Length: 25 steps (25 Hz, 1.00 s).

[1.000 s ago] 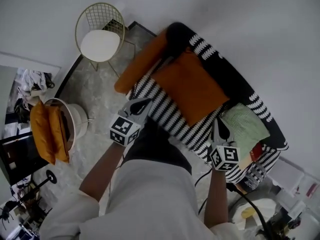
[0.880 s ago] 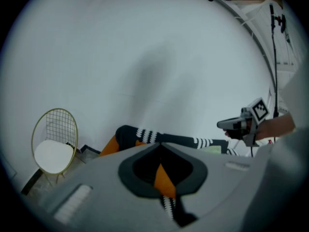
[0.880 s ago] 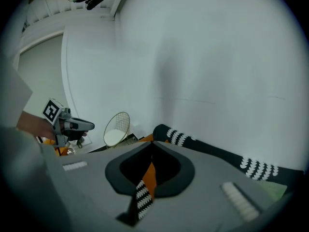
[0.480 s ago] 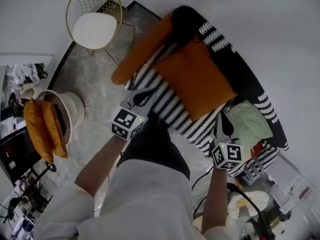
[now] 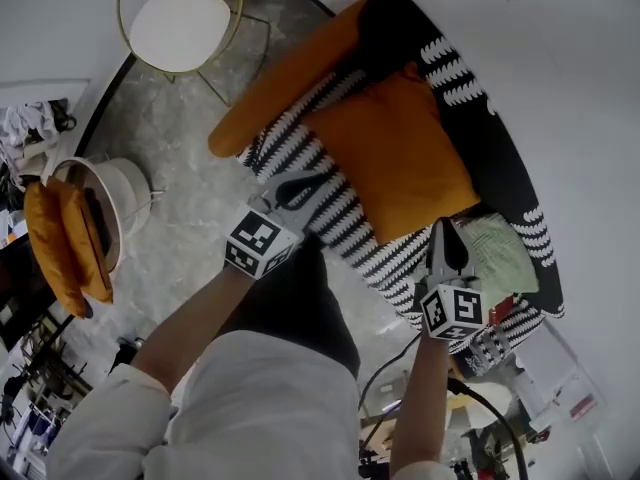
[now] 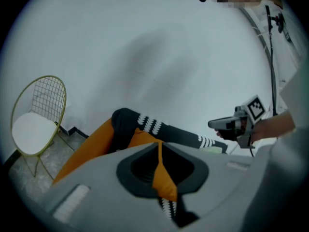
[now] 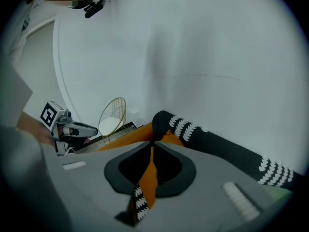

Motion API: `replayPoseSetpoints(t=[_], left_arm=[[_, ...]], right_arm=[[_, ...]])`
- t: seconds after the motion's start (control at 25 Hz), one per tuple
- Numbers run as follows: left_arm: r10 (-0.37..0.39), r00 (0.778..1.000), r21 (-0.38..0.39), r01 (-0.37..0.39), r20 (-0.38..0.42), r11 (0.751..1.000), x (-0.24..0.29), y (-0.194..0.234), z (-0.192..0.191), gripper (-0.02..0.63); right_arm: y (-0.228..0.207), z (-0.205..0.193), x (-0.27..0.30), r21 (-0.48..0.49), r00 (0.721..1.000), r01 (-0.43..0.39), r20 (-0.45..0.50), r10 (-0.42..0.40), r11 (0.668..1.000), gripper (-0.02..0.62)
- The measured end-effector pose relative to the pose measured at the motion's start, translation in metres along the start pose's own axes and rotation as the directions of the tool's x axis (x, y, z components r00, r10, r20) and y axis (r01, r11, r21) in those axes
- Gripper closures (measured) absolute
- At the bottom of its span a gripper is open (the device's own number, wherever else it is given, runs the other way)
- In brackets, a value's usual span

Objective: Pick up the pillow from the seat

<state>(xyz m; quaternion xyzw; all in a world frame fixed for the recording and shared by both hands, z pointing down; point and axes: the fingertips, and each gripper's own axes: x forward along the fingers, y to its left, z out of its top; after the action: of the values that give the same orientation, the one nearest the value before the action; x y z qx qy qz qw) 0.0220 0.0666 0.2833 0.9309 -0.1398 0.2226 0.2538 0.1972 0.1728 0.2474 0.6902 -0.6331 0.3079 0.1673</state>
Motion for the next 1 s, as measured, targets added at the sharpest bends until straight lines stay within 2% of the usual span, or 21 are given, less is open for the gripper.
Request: replayPoseSetpoints(t=[0.36,0.56,0.68,0.8,1.0], left_arm=[[0.032,0.999,-0.113,-0.033,-0.018,0.993,0.045,0.05,-0.037,0.586],[0.002,1.0,-0.101,-0.003,-0.012,0.995,0.072,0.064,-0.055,0.569],[0.001,1.0,-0.132,-0.005,-0.025,0.991,0.088,0.069,-0.073,0.566],[-0.011,1.0,-0.166,0.006,-0.028,0.986,0.106,0.073,-0.09,0.531],[-0.004,0.998,-0.214,-0.01,-0.062,0.977,0.132,0.085,-0.122,0.509]], right_arm=[[-0.015,-0.023,0.075,-0.077,0.995,-0.04,-0.09,0.033,0.996,0.551],[-0.024,-0.033,0.118,-0.089,0.993,-0.053,-0.108,0.043,0.995,0.528],[-0.03,-0.042,0.141,-0.112,0.989,-0.073,-0.133,0.058,0.991,0.518],[-0.034,-0.054,0.164,-0.136,0.985,-0.094,-0.159,0.072,0.986,0.491],[-0.03,-0.072,0.203,-0.181,0.977,-0.124,-0.193,0.088,0.976,0.442]])
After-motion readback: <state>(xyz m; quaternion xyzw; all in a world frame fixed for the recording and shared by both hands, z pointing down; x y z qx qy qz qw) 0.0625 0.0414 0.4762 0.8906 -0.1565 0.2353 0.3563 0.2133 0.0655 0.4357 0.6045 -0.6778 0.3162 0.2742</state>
